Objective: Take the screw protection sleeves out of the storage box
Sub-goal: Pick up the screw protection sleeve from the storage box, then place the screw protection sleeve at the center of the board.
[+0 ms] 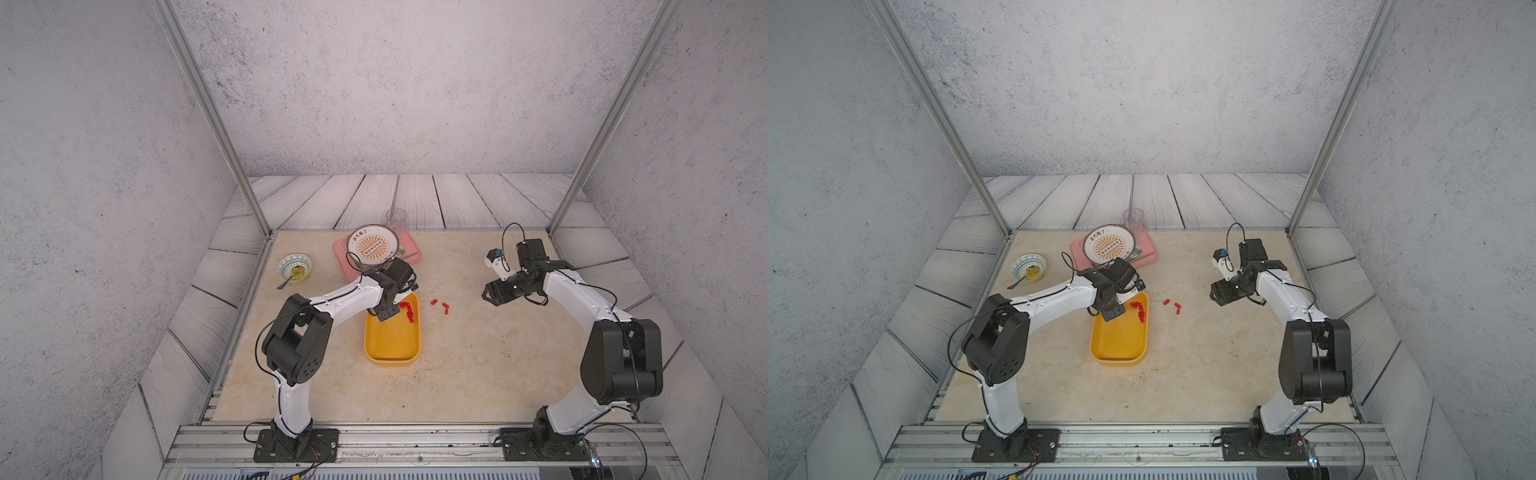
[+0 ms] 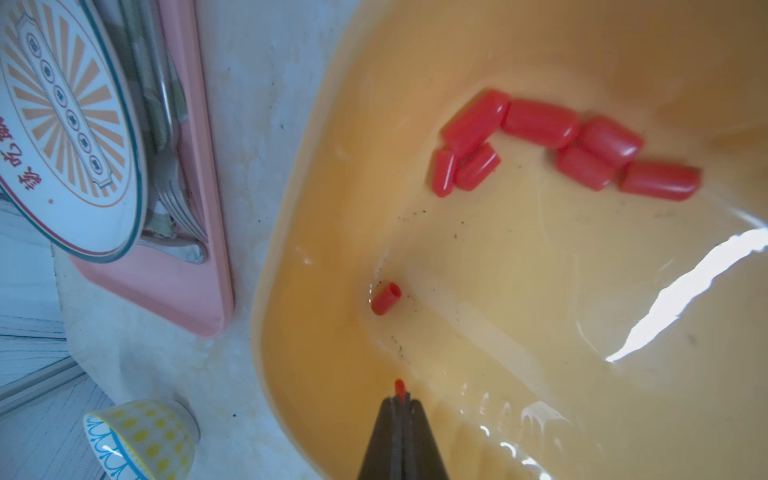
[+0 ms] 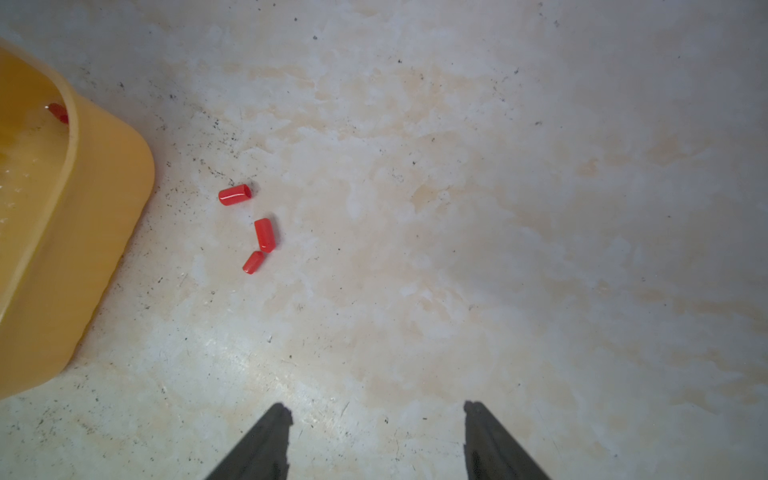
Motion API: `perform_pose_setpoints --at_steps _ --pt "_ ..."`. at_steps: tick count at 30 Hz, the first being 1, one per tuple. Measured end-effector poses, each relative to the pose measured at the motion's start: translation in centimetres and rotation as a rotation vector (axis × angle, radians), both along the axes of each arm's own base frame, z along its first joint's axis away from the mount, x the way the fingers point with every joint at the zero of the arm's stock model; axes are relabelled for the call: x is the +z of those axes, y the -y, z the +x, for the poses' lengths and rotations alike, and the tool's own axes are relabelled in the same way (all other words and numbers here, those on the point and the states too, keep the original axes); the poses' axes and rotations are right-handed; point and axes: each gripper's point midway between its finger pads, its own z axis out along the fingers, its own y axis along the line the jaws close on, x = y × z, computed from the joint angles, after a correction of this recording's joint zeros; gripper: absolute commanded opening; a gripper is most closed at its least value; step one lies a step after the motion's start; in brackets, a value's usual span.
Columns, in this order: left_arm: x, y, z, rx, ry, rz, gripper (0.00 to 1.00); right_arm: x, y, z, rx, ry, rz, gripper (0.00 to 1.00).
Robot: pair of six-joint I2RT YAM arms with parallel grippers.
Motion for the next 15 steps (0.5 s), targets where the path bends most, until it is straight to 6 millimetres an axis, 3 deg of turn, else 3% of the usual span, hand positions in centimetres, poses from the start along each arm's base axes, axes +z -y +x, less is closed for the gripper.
perform_pose_setpoints --at_steps 5,10,15 --pt "3.9 4.5 -0.6 -0.034 -0.002 -0.144 0.02 0.0 1.1 0.2 -0.055 -0.009 0.008 0.69" --pt "7.1 9.6 -1.5 -0.097 0.001 -0.263 0.02 -0.1 3.9 0.8 -0.161 -0.013 -0.002 0.69" --pt "5.5 13.6 -2.0 -0.136 -0.042 -0.285 0.02 -0.1 6.5 1.0 -0.257 -0.014 -0.018 0.69"
